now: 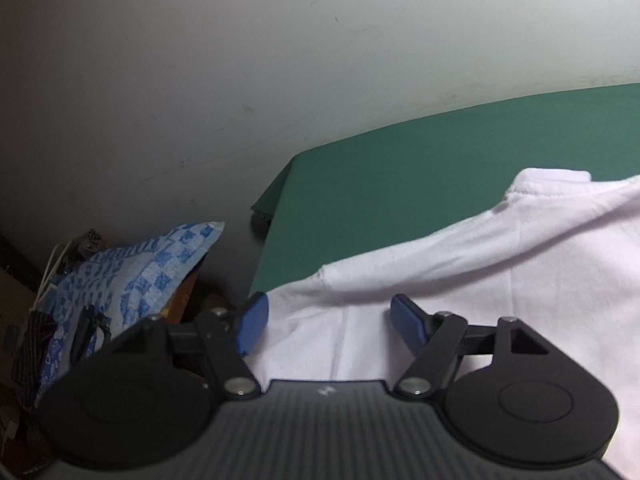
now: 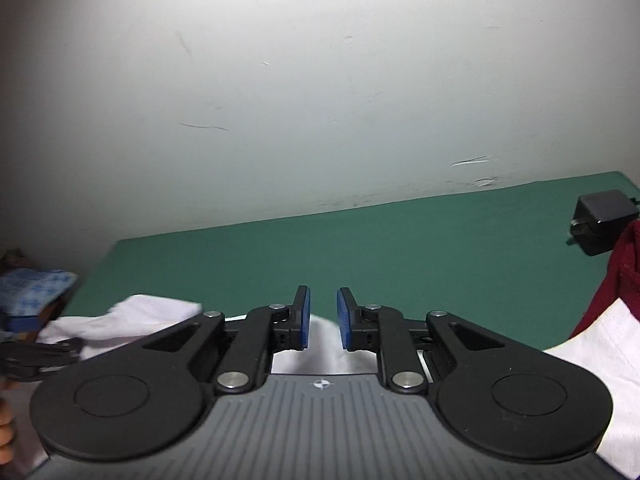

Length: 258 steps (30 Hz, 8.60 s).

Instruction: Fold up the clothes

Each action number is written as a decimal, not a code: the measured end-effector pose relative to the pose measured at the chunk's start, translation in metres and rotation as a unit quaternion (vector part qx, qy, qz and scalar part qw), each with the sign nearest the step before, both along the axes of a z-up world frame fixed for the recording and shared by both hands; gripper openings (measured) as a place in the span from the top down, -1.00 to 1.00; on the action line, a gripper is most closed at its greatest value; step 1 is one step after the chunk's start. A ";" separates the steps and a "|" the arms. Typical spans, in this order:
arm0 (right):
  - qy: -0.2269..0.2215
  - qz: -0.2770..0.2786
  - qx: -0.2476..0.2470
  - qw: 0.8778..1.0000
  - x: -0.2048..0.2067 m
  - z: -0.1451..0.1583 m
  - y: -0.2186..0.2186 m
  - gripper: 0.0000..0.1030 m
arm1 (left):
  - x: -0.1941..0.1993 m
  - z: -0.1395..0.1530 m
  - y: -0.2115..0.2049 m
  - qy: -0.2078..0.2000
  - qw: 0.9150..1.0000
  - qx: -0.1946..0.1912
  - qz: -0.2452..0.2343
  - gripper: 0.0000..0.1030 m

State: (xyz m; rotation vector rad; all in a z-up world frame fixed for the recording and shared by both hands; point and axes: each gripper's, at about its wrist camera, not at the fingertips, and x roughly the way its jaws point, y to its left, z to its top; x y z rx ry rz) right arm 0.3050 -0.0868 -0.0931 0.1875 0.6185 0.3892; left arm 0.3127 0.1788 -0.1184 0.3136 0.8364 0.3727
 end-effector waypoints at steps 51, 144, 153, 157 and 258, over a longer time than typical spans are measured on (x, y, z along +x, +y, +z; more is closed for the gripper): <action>0.108 -0.017 -0.159 0.981 -0.445 -0.039 -0.072 0.68 | -0.459 0.014 0.047 0.096 0.982 -0.162 -0.016 0.03; 0.046 -0.106 -0.059 0.991 -0.321 0.105 -0.107 0.71 | -0.358 0.133 -0.021 -0.018 0.983 -0.085 -0.162 -0.09; 0.066 -0.126 -0.037 0.989 -0.184 0.092 -0.121 0.41 | -0.202 0.194 -0.080 -0.025 0.988 -0.104 -0.107 -0.72; 0.130 -0.140 -0.011 0.981 -0.151 0.042 -0.131 0.41 | -0.166 0.156 -0.122 0.014 0.988 -0.119 -0.092 -0.77; 0.043 -0.057 0.062 0.996 -0.094 0.010 -0.174 0.85 | -0.071 -0.006 -0.363 -0.020 0.921 -0.065 -0.383 0.81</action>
